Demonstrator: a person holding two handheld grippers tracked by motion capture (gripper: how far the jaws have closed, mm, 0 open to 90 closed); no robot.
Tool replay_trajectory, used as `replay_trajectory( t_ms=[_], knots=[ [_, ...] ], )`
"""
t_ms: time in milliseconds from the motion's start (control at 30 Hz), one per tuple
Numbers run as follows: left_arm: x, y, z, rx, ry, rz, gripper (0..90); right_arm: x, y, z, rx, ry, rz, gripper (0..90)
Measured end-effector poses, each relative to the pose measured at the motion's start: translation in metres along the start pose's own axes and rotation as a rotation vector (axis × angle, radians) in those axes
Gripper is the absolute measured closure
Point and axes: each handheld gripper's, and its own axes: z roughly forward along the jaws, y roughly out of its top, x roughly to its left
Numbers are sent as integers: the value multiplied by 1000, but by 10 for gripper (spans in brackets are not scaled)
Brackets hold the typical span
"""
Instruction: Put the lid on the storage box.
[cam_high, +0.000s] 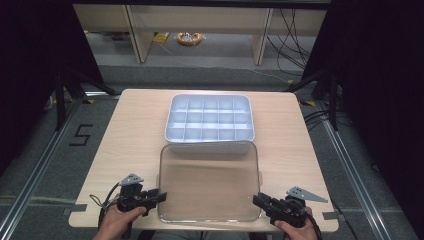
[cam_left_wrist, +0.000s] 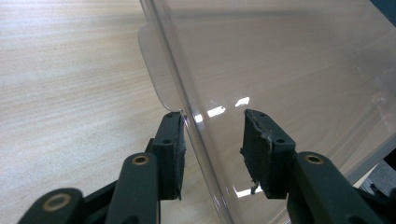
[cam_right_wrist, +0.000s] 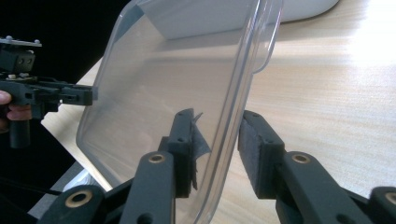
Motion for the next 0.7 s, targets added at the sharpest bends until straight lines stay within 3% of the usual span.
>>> replay_trajectory(
  t_ms=[33, 67, 267, 300, 333, 400, 467, 500, 700],
  knots=[
    [1, 1, -2, 20, 6, 28, 593, 3, 0, 0, 10, -3, 34, 678],
    [-1, 1, -1, -13, 7, 3, 600, 3, -1, 0, 16, -15, 33, 678],
    [-4, 5, -2, -32, 15, 19, 611, 1, 0, 2, 8, -30, 14, 677],
    [-4, 7, -3, -30, 17, 36, 612, 1, 2, 2, 0, -49, -5, 677],
    [-5, 8, -3, -41, 18, 28, 611, 2, 3, 2, 8, -51, 28, 677],
    [-5, 9, -2, -47, 16, 31, 610, 0, 4, 3, -4, -45, 15, 676],
    [-5, 13, -5, -47, 20, 60, 608, 1, 8, 3, -4, -53, 27, 673],
    [-6, 14, -4, -61, 16, 48, 609, -2, 10, 4, -11, -53, 1, 673],
    [-3, 21, -2, -63, 23, 45, 606, 1, 17, 7, -11, -59, 16, 667]
  ],
)
